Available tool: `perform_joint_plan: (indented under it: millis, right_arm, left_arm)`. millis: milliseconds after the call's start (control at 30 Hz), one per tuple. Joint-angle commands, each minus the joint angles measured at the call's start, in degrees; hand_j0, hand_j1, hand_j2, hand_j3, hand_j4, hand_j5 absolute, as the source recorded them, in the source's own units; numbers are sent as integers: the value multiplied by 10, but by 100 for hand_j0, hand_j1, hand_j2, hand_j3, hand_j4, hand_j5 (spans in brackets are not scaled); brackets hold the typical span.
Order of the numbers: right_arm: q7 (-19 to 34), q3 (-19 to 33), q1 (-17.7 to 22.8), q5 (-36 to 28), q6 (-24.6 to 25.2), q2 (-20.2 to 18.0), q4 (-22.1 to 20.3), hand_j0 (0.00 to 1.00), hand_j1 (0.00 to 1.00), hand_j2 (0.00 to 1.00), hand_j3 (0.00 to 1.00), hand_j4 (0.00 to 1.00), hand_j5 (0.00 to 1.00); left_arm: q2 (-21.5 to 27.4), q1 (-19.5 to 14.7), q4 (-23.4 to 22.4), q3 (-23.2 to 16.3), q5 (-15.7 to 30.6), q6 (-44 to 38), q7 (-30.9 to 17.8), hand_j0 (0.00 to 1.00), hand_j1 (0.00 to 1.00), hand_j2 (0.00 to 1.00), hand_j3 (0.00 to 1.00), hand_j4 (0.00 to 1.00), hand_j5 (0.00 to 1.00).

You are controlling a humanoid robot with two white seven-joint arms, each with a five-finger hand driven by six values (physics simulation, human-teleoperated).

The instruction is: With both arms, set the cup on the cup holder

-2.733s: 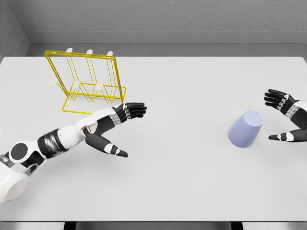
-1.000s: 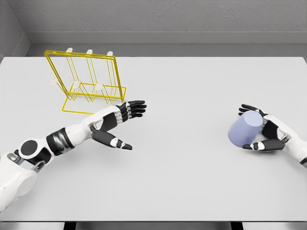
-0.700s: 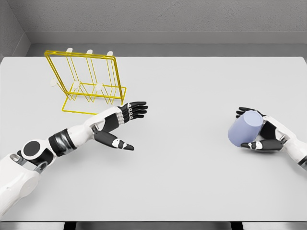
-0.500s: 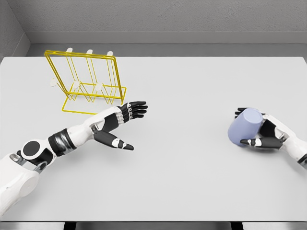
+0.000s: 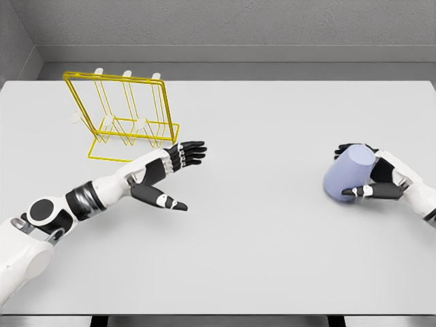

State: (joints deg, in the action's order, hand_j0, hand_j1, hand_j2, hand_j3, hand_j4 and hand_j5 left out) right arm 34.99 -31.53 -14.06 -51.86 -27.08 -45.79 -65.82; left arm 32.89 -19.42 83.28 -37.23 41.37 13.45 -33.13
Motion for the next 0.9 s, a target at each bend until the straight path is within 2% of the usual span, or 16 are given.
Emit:
perform_joint_plan:
  millis: [0,533,867]
  right_arm:
    - [0,2,-1,-3,-1,-1,-4,73,73,73,73,73,73]
    - [0,0,-18,3,-3,10,-56,72,72,72,72,72,72]
    - [0,-2,-19,14,-2,18,-113,72,72,72,72,72,72]
  left_arm:
    - [1,0,0,1,4,0,0,100,100,100,100,100,100]
    - [-2,-1,-7,1,2,-3,2,100,100,100,100,100,100]
    - [-2,0,-8,1,4,-2,1,100,100,100,100,100,100]
